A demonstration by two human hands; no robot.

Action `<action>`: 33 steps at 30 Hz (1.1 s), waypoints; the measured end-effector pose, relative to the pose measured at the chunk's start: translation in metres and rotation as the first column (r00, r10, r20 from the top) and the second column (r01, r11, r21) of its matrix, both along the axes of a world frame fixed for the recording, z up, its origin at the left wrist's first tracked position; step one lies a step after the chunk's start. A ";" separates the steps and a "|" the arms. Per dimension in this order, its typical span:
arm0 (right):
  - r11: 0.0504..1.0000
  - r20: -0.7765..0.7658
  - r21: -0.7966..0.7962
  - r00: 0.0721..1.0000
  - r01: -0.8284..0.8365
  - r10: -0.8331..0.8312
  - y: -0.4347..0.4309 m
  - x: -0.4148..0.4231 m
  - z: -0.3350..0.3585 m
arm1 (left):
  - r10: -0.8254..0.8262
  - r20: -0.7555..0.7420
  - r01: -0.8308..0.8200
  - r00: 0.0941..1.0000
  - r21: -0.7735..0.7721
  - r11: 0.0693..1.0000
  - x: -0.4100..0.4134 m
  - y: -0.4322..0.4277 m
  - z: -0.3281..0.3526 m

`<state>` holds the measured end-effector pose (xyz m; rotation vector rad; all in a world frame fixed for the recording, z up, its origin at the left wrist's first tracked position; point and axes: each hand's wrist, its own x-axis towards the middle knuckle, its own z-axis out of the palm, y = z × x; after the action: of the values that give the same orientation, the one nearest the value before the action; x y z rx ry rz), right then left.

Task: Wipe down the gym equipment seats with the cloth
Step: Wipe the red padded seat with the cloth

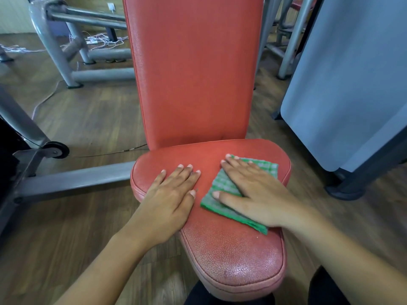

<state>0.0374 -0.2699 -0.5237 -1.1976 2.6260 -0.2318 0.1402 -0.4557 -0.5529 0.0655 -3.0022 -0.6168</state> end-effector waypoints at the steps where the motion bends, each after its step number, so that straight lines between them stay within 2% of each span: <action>1: 0.999 -0.009 0.004 0.999 0.048 -0.048 0.007 -0.006 0.001 | -0.001 -0.002 0.001 1.000 0.011 1.000 0.000 0.000 0.000; 4: 0.969 -0.061 0.048 0.969 0.242 -0.239 0.016 -0.044 -0.003 | -0.001 -0.005 0.001 1.000 0.006 1.000 -0.002 0.001 0.001; 6: 0.949 -0.095 0.103 0.953 0.296 -0.287 0.007 -0.067 -0.007 | 0.003 -0.002 -0.003 1.000 -0.002 1.000 -0.002 0.001 0.001; 8: 0.960 -0.102 0.122 0.965 0.252 -0.240 -0.012 -0.073 -0.010 | 0.003 0.006 -0.003 1.000 -0.014 1.000 -0.002 0.001 0.000; 11: 0.996 -0.048 0.074 0.998 0.054 -0.051 -0.030 -0.045 -0.007 | -0.004 -0.002 0.004 1.000 -0.016 1.000 -0.002 0.001 0.001; 14: 0.998 0.008 0.012 0.998 -0.066 0.066 -0.013 -0.011 -0.001 | -0.005 0.007 0.005 1.000 -0.023 1.000 -0.001 0.000 0.001; 16: 1.000 -0.013 0.009 1.000 0.000 0.000 0.007 -0.017 0.000 | -0.005 0.012 0.005 1.000 -0.018 1.000 -0.001 0.000 0.001; 19: 0.977 -0.056 0.078 0.980 0.196 -0.192 0.019 -0.051 -0.002 | -0.006 0.003 0.006 1.000 -0.027 1.000 -0.002 0.000 0.001; 21: 0.963 -0.084 0.126 0.970 0.239 -0.230 0.008 -0.068 -0.005 | -0.009 0.007 0.009 1.000 -0.029 1.000 -0.001 0.000 0.002; 23: 0.973 -0.082 0.136 0.981 0.187 -0.178 -0.013 -0.069 -0.007 | -0.010 0.013 0.010 1.000 -0.023 1.000 -0.002 0.000 0.002; 28: 0.993 0.026 0.057 0.995 -0.101 0.100 -0.032 -0.021 0.000 | -0.011 0.030 0.012 1.000 -0.024 1.000 -0.005 -0.003 0.000; 33: 0.992 0.109 -0.047 0.987 -0.116 0.120 -0.021 -0.008 0.004 | -0.023 0.042 0.018 0.999 0.114 0.993 -0.006 -0.008 0.009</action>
<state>0.0297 -0.2913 -0.5198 -1.3089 2.4571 -0.3214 0.1345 -0.4637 -0.5436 0.0556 -3.0102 -0.7986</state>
